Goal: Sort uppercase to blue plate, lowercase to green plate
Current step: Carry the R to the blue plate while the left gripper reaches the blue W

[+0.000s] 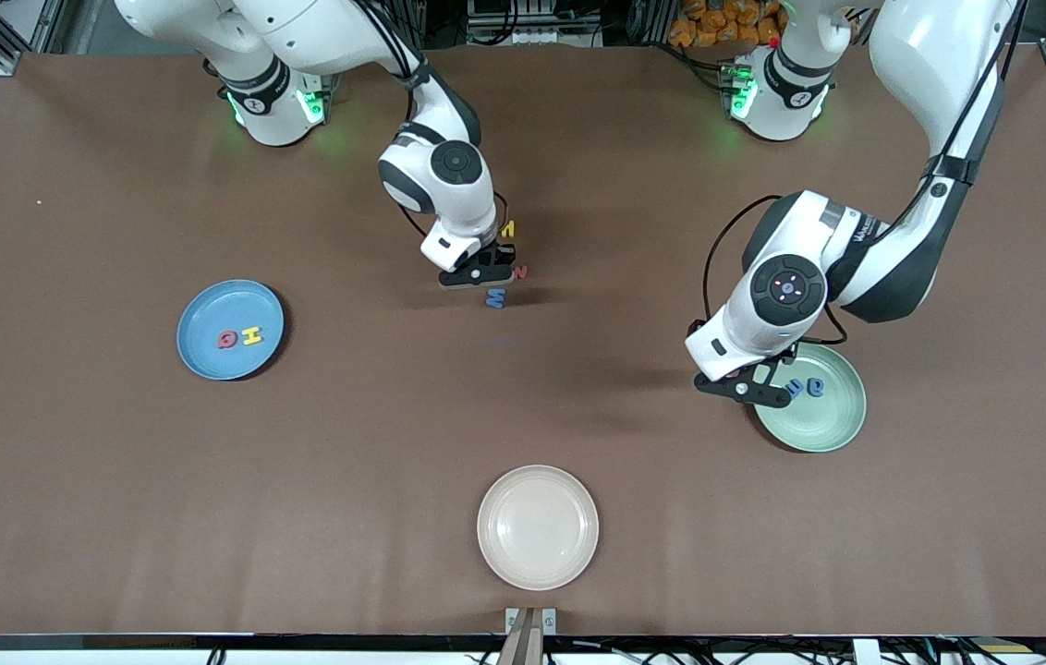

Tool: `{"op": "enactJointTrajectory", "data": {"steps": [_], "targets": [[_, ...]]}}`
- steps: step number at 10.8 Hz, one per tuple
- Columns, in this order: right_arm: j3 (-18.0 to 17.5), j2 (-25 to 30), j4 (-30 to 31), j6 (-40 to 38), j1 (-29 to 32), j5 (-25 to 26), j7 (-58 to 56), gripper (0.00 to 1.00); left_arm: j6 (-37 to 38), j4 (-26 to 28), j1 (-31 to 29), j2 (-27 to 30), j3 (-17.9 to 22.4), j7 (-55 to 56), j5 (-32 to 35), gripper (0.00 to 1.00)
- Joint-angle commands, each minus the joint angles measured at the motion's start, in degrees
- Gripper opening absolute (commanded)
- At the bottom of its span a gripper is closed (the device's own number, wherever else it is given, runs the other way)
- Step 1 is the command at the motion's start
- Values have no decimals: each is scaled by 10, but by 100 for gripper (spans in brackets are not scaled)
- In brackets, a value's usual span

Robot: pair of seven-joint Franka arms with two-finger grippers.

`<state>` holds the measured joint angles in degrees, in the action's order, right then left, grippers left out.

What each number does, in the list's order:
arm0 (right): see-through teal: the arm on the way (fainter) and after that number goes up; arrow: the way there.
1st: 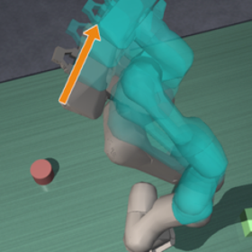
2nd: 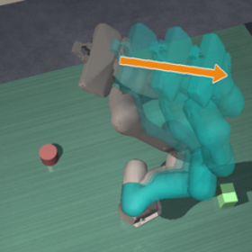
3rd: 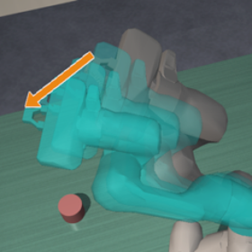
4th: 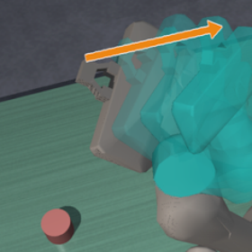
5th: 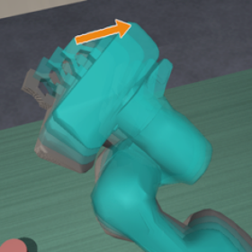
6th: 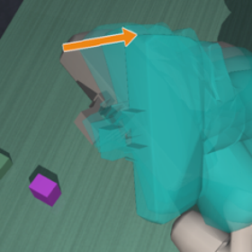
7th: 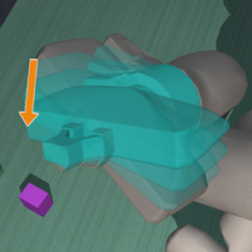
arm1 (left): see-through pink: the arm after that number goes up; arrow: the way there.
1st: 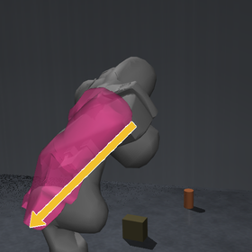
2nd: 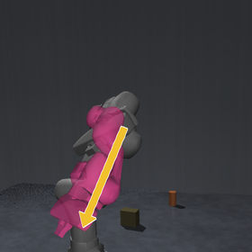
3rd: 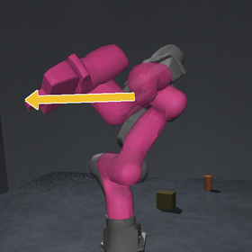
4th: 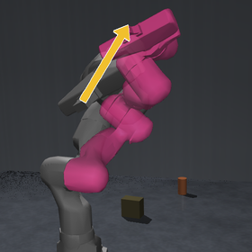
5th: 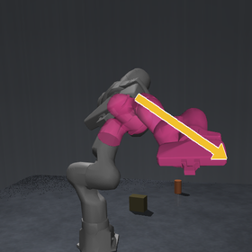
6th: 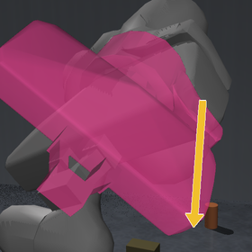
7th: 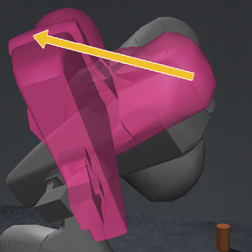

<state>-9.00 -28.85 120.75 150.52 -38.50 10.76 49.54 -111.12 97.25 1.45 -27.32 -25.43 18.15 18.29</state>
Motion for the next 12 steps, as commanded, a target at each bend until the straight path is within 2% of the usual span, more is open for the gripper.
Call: {"op": "enactJointTrajectory", "data": {"steps": [1, 3, 4, 6, 7, 10, 12], "targets": [[-8, 20, -3, -45, 30, 10, -45, 21, 6, -1, 5, 0, -1, 13, 4, 100], [-2, 31, -7, -73, 47, -12, -121, 21, 4, -7, 7, -2, -1, 25, 3, 100], [16, 38, -7, -89, 53, -34, -174, 21, 4, -14, 15, -2, -1, 42, 3, 100], [67, 56, -11, -129, 59, -98, -310, 21, 1, -15, 37, -7, -2, 74, 3, 100], [98, 57, -14, -145, 58, -108, -371, 21, -2, -15, 47, -9, -3, 89, -13, 100], [197, 68, -19, -199, 58, -108, -514, 21, -30, -25, 99, -22, -2, 174, -53, 100], [244, 83, -44, -301, 59, -108, -571, 21, -58, -36, 145, -41, -1, 196, -49, 100]]}}
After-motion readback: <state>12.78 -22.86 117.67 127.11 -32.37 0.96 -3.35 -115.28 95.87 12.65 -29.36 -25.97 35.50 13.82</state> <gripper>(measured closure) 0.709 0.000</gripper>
